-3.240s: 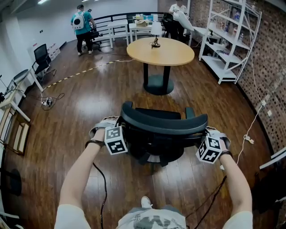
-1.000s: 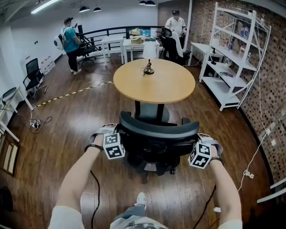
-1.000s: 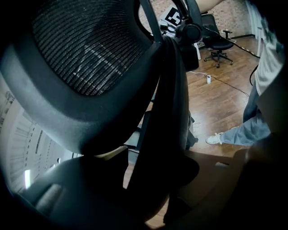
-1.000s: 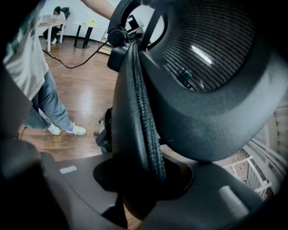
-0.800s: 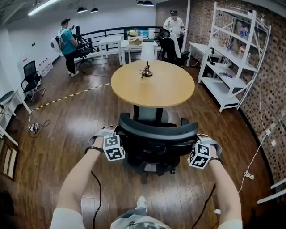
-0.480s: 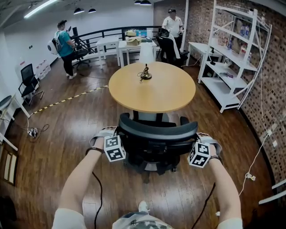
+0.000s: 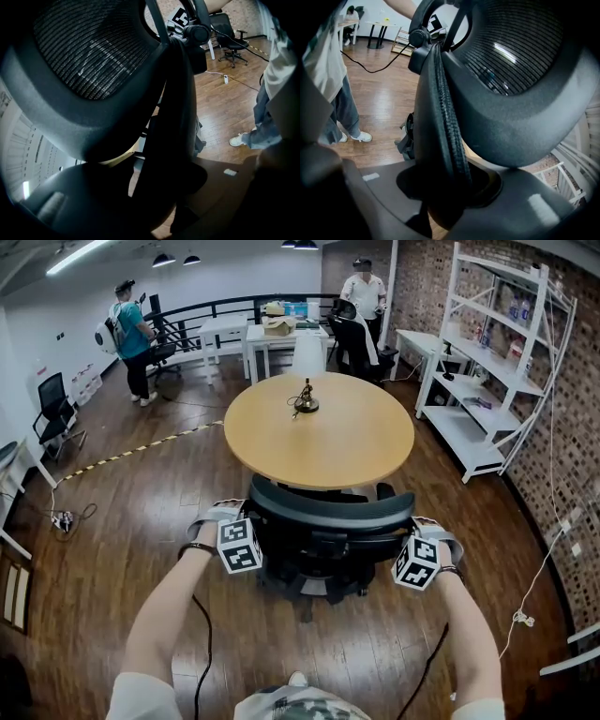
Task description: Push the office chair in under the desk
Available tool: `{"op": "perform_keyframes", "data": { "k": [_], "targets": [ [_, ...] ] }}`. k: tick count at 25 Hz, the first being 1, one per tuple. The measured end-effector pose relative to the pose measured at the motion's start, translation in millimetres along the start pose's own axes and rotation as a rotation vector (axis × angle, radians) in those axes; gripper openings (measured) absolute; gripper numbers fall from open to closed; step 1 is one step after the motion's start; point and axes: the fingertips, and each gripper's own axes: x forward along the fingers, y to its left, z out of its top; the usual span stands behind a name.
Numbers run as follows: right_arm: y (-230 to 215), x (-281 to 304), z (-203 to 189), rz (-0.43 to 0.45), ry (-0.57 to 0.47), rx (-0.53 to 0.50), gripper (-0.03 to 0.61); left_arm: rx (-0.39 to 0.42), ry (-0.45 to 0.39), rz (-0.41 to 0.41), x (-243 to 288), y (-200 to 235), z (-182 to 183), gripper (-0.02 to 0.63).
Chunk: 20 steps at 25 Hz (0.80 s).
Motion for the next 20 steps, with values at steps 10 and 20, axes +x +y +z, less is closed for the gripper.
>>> {"op": "perform_keyframes", "data": {
  "k": [10, 20],
  "targets": [
    [-20, 19, 6, -0.014, -0.003, 0.012, 0.154, 0.005, -0.013, -0.003, 17, 24, -3, 0.241],
    [-25, 26, 9, -0.015, -0.002, 0.020, 0.156, 0.008, -0.015, -0.007, 25, 32, -8, 0.247]
  ]
}}
